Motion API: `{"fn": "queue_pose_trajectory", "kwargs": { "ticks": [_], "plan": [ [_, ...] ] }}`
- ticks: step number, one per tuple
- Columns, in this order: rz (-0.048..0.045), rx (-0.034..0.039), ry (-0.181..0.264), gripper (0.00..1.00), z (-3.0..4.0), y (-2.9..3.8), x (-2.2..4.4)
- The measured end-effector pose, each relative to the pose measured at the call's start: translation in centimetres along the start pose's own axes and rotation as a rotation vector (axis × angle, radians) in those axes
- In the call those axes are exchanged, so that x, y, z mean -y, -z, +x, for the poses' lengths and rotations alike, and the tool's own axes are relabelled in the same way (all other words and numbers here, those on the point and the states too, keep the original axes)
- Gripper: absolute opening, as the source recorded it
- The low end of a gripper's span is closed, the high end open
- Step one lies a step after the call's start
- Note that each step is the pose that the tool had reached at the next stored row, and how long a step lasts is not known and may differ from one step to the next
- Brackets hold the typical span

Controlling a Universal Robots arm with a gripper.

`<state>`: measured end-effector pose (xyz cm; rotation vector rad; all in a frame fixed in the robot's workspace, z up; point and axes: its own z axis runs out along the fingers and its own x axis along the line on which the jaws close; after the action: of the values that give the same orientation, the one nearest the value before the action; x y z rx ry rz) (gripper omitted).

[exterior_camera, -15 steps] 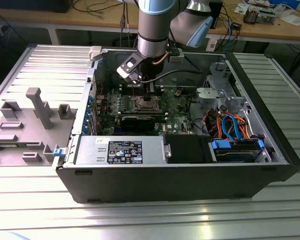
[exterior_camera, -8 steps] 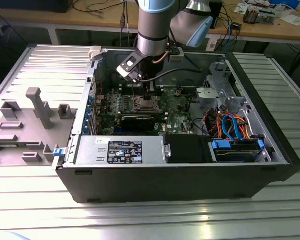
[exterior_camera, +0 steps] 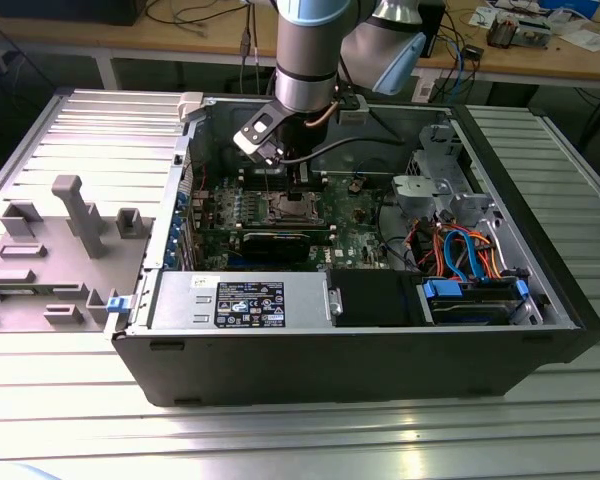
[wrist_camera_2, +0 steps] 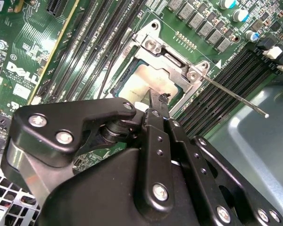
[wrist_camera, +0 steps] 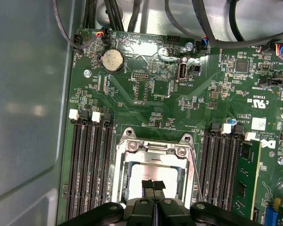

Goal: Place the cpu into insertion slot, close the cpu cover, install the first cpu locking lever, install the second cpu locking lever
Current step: 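Install the first cpu locking lever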

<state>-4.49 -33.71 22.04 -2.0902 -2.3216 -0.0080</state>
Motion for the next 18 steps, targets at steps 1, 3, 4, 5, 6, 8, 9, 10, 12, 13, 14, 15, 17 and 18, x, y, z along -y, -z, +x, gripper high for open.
{"fn": "queue_pose_trajectory", "kwargs": {
  "ticks": [1, 3, 4, 5, 6, 8, 9, 10, 12, 13, 14, 15, 17, 18],
  "plan": [
    [0.0001, 0.0015, 0.0, 0.11, 0.0, -0.01, 0.0],
    [0.0003, 0.0034, 0.0, 0.11, 0.0, 0.0, 0.0],
    [0.0005, 0.005, 0.0, 0.11, 0.0, 0.0, 0.0],
    [0.0006, 0.0056, 0.0, 0.11, 0.0, 0.0, 0.0],
    [0.0007, 0.0062, 0.0, 0.11, 0.0, 0.0, 0.0],
    [0.001, 0.0097, 0.0, 0.11, 0.0, 0.0, 0.0],
    [0.0011, 0.0114, 0.0, 0.11, 0.0, -0.01, 0.0],
    [0.0014, 0.0132, 0.0, 0.11, 0.0, 0.0, 0.0],
    [0.0016, 0.0157, 0.0, 0.11, 0.0, 0.01, 0.0],
    [0.0016, 0.0156, 0.0, 0.11, 0.01, 0.01, 0.0],
    [0.0016, 0.0156, 0.0, 0.11, 0.0, 0.08, 0.0],
    [0.0016, 0.0156, 0.0, 0.11, 0.0, 0.1, 0.0],
    [0.0016, 0.0157, 0.0, 0.11, 0.0, 0.12, 0.0],
    [0.0015, 0.0156, 0.0, 0.11, 0.01, 0.15, 0.0]
  ]
}}
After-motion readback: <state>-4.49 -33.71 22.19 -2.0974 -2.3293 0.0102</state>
